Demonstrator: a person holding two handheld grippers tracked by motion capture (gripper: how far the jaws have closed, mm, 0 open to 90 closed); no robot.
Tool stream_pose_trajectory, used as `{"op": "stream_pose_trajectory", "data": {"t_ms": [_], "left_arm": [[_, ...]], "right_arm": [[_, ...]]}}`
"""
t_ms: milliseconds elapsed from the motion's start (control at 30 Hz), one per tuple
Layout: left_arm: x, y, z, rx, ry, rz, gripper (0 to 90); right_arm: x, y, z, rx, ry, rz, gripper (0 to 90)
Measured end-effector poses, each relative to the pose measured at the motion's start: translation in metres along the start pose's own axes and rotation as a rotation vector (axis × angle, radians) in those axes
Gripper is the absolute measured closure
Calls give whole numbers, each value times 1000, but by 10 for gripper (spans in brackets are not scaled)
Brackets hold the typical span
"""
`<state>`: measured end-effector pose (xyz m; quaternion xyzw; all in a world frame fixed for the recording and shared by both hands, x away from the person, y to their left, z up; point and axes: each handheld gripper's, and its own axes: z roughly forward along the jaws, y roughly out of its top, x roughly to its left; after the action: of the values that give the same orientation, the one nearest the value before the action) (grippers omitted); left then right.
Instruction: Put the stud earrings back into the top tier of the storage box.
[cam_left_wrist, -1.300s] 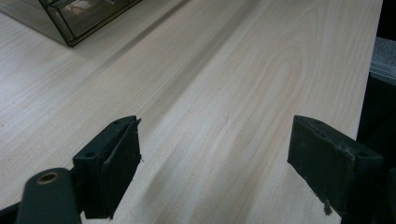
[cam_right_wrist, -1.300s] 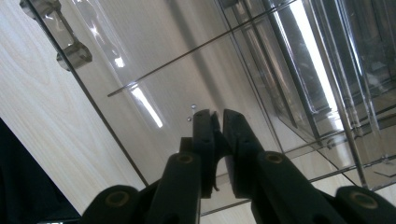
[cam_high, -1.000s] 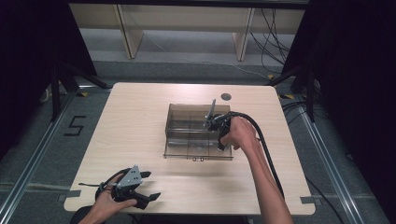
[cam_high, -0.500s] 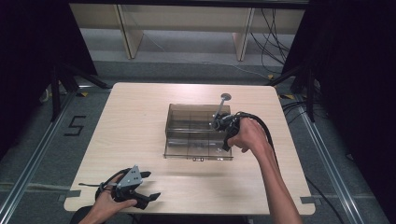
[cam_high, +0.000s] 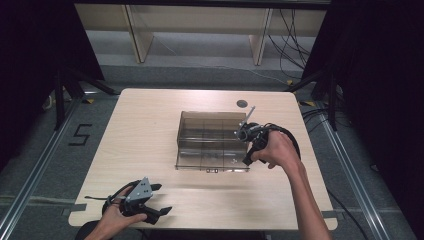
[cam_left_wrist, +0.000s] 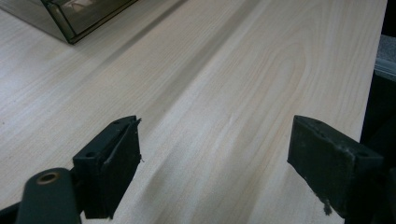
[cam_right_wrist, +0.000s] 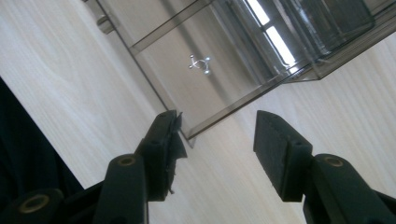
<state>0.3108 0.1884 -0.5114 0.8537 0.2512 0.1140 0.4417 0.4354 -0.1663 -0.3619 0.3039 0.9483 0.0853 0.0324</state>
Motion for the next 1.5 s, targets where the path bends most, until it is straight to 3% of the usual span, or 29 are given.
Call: {"op": "stream_pose_trajectory", "data": {"t_ms": [33, 67, 133, 233, 267, 333, 367, 433, 467, 500, 633, 800, 900, 933, 1033, 1267, 1500], "left_arm": [[2, 1, -1, 18, -1, 32, 165], [0, 0, 0, 1, -1, -2, 165], [2, 0, 0, 23, 12, 24, 165], [1, 0, -1, 21, -7, 6, 165], [0, 0, 1, -4, -1, -1, 165], [2, 0, 0, 26, 8, 22, 165], [0, 0, 1, -4, 0, -2, 165], [0, 0, 0, 0, -3, -4, 165], [2, 1, 0, 14, 0, 33, 165], [2, 1, -1, 17, 0, 36, 165], [1, 1, 0, 10, -10, -7, 165], [0, 0, 0, 0, -5, -9, 165], [1, 0, 0, 9, -1, 19, 165], [1, 0, 0, 11, -1, 1, 165], [1, 0, 0, 8, 0, 4, 165], [1, 0, 0, 8, 1, 1, 165], [1, 0, 0, 11, 2, 0, 165]], "right_arm": [[0, -2, 0, -11, 4, -9, 490], [1, -4, 0, -14, 0, -7, 479], [4, -8, 0, -18, -5, 5, 457], [8, -15, 2, -50, 2, 14, 435], [7, -17, 2, -59, 0, 2, 431], [10, -22, 2, -70, 3, 16, 416], [10, -24, 3, -79, 5, 14, 410], [10, -28, 4, -76, 3, 12, 404], [10, -30, 4, -77, 0, 17, 398], [9, -32, 5, -79, -5, 12, 385], [9, -39, 7, -97, -5, 24, 381], [10, -46, 14, -114, 5, 34, 369], [12, -50, 17, -136, 15, 40, 357], [11, -52, 18, -138, 6, 33, 352], [15, -56, 19, -153, 29, 70, 343], [19, -64, 25, -169, 18, 57, 318], [25, -72, 35, -199, 13, 90, 304]]}}
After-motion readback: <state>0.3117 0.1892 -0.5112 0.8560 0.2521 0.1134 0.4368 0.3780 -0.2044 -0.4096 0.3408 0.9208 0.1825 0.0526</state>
